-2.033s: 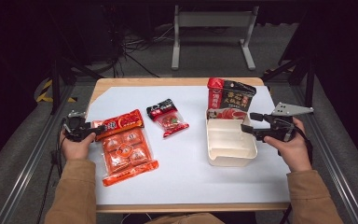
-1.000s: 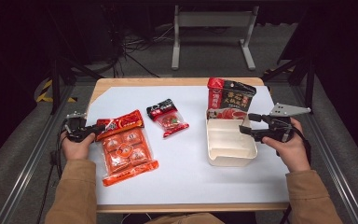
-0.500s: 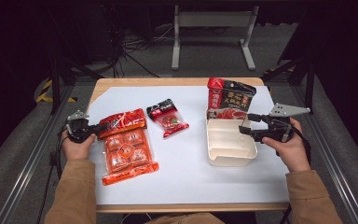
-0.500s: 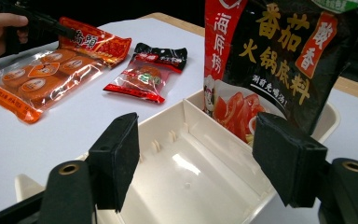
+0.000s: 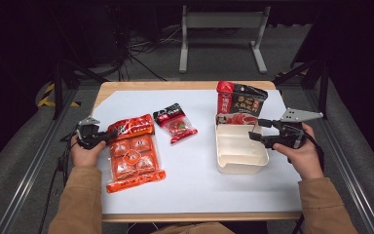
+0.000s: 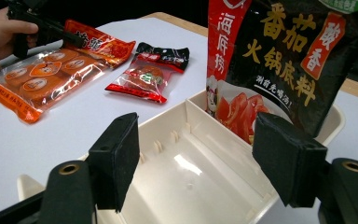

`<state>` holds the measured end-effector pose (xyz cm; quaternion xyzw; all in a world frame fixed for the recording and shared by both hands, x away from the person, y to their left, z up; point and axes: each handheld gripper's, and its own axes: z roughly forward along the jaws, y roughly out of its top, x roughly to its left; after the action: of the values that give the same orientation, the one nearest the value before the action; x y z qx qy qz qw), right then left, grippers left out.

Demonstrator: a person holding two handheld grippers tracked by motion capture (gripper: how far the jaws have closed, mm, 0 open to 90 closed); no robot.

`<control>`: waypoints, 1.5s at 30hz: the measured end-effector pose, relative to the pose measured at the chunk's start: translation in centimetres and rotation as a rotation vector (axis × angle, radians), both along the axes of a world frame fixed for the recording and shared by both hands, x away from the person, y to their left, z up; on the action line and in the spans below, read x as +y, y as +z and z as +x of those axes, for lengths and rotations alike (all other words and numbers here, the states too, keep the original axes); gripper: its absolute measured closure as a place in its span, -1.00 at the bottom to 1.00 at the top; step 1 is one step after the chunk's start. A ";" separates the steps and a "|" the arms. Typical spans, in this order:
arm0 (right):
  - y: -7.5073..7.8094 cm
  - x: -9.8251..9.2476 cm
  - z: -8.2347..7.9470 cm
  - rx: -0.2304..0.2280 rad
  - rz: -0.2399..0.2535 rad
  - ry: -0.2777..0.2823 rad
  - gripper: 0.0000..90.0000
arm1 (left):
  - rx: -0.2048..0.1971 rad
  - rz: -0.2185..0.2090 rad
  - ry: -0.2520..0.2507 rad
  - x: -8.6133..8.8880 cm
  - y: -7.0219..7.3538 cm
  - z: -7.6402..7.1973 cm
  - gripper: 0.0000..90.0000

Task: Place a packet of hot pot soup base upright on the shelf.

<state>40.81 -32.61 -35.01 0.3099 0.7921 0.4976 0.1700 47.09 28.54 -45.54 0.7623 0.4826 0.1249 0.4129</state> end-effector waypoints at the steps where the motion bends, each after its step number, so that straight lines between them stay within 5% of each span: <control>1: 0.0 0.0 0.0 -0.001 -0.002 0.002 -0.27 | 0.001 0.006 0.009 0.0 0.0 0.0 0.92; 17: 0.4 0.1 -0.2 -0.019 -0.002 0.004 -0.13 | -0.023 -0.059 0.036 1.0 1.8 -0.9 1.00; 33: 0.9 0.2 -0.4 -0.041 0.005 0.009 -0.10 | -0.084 -0.101 0.036 1.0 6.5 -3.2 1.00; 45: 1.3 0.1 -0.7 -0.056 0.011 0.008 -0.09 | -0.190 -0.119 -0.023 -0.5 11.1 -5.9 1.00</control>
<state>40.15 -32.48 -33.71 0.2936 0.7857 0.5109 0.1883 41.19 28.07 -34.39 0.7267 0.4389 0.1629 0.5027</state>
